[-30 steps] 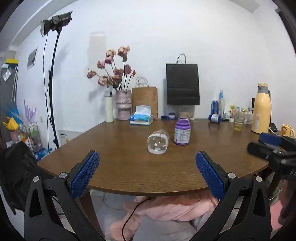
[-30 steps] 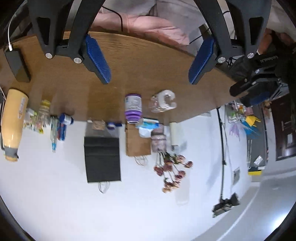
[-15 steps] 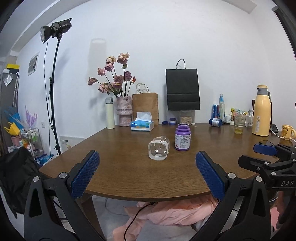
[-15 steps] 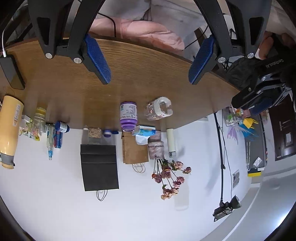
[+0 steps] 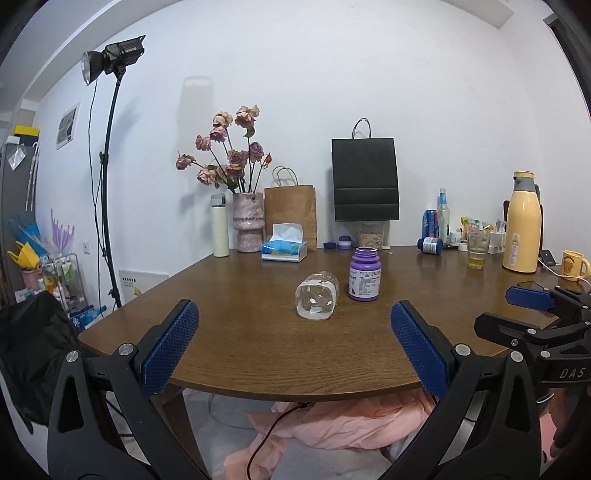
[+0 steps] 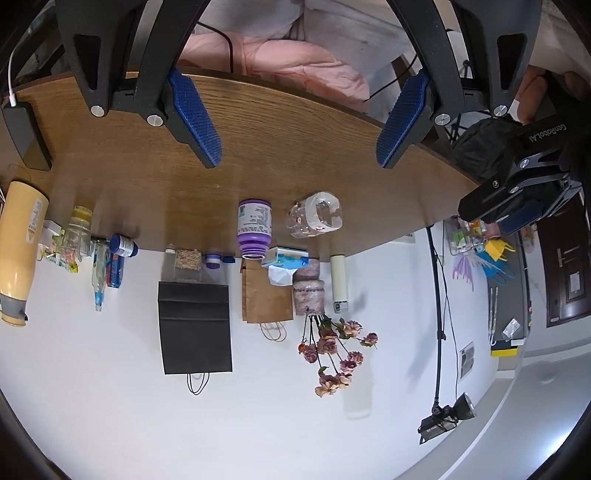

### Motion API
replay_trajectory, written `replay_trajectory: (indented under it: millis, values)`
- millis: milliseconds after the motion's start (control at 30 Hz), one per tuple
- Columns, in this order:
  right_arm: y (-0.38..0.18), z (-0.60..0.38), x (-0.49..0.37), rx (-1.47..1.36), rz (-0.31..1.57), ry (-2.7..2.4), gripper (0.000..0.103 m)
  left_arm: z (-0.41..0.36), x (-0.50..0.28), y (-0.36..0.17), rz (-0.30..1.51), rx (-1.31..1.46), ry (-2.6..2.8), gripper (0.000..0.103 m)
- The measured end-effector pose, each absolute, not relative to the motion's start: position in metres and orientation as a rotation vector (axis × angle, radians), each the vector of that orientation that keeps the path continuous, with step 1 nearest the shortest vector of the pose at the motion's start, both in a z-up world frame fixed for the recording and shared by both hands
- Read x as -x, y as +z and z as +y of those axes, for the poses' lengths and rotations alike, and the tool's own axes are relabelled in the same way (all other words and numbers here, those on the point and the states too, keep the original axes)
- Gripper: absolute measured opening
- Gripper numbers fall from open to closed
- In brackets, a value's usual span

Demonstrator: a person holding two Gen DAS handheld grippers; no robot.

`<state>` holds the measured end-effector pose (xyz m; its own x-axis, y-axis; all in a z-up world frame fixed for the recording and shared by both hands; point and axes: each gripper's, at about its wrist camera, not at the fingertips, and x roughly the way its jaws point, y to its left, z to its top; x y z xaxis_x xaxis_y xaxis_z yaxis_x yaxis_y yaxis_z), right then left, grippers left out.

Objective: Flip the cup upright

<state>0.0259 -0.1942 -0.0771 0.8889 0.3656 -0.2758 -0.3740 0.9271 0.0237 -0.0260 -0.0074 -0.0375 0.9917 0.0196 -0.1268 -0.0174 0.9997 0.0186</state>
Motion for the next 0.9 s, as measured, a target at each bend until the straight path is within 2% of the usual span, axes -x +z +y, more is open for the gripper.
replay_trajectory:
  millis: [900]
  values:
    - [-0.0756, -0.1961, -0.0260, 0.033, 0.287, 0.379, 0.090, -0.0073, 0.0293, -0.0333, 0.117, -0.017, 0.018, 0.103]
